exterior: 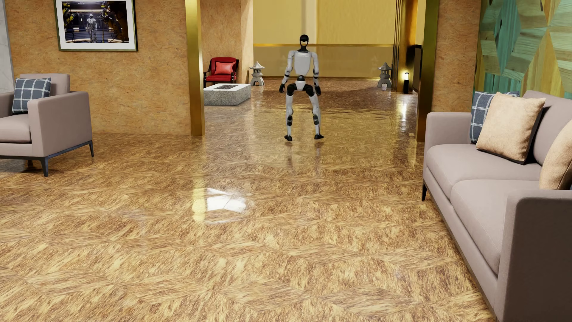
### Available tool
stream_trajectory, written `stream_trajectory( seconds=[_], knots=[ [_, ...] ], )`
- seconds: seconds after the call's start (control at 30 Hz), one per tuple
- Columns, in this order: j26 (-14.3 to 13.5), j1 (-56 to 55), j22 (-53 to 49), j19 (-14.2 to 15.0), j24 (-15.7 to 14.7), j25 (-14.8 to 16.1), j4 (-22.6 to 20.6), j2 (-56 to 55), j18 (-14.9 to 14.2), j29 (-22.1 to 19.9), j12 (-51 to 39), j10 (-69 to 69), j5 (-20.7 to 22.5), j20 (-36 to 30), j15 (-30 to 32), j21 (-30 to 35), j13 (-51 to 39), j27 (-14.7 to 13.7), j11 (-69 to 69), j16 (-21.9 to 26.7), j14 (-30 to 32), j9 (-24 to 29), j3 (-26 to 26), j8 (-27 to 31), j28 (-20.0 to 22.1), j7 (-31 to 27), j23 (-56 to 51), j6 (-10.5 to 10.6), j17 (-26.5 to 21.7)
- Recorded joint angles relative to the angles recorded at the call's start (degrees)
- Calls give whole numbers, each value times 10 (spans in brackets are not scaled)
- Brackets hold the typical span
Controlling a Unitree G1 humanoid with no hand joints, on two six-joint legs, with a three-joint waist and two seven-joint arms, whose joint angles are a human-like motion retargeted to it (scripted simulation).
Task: Turn around
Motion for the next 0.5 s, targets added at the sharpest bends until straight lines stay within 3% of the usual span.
stream_trajectory(
  seconds=[0.03,0.1,0.13,0.27,0.33,0.4,0.5],
  knots=[
    [-2,-4,0,-23,0,12,-5,-6,2,-6,-3,1,-1,-3,-8,-14,8,21,9,8,-1,1,-2,9,0,-3,35,-6,8],
    [-3,-14,8,14,-3,14,-9,-14,2,14,-11,3,51,-3,-54,-9,46,38,4,27,0,1,-6,94,-4,-19,71,-16,10],
    [-3,-17,13,4,-4,13,-8,-3,1,27,-17,1,79,2,-59,0,70,31,-19,33,1,0,-5,121,-2,-26,69,-20,16],
    [4,-22,15,15,-36,58,2,38,-7,35,-10,-15,88,70,-38,-43,152,15,-100,21,11,-8,-3,83,34,-41,47,-31,49],
    [5,-19,22,16,-48,39,14,37,-13,54,9,-17,101,92,-35,-23,140,25,-107,-3,12,-10,-1,87,53,-33,56,-30,55],
    [5,-13,38,12,-44,15,29,27,-22,72,29,-20,116,90,-38,-3,111,21,-97,-20,14,-10,2,98,30,-19,53,-28,38],
    [33,-9,59,-3,-10,11,52,21,-39,27,36,-15,136,61,-51,-25,67,17,-74,-31,18,-7,6,99,-21,-16,21,-24,38]
  ],
)
